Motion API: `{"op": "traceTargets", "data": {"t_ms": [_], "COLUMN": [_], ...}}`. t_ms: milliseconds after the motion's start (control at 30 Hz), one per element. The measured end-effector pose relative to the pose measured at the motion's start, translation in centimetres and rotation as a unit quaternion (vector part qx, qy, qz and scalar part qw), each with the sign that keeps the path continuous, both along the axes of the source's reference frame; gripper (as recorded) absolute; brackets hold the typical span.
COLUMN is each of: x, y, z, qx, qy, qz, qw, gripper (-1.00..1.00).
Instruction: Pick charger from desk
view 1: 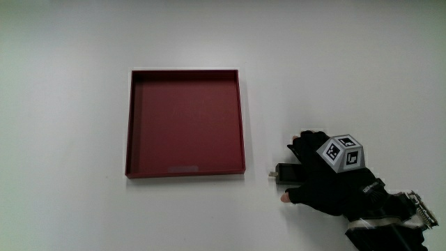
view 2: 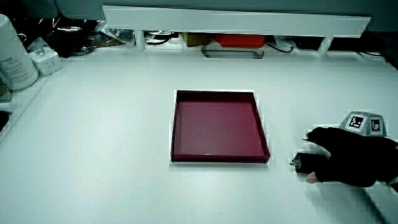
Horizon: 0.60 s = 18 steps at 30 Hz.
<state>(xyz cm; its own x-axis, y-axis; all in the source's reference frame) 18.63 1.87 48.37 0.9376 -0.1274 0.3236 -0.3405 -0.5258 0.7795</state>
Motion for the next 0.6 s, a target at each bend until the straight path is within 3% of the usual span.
{"op": "traceTargets", "data": {"t_ms": [133, 167, 333, 600], "x": [-0.3, -0.2, -0.2, -0.5], "y": [0.2, 0.2, 0.2, 0.4], "z": [0.4, 0.7, 0.9, 0.5], "qx": [-0.011, -0.008, -0.007, 0.031], "qy": [-0.005, 0.006, -0.001, -0.011], "qz": [-0.003, -0.002, -0.001, -0.003], "qw": [0.9999, 0.9999, 1.0, 0.9995], "gripper": [0.0, 0.0, 0.14, 0.37]}}
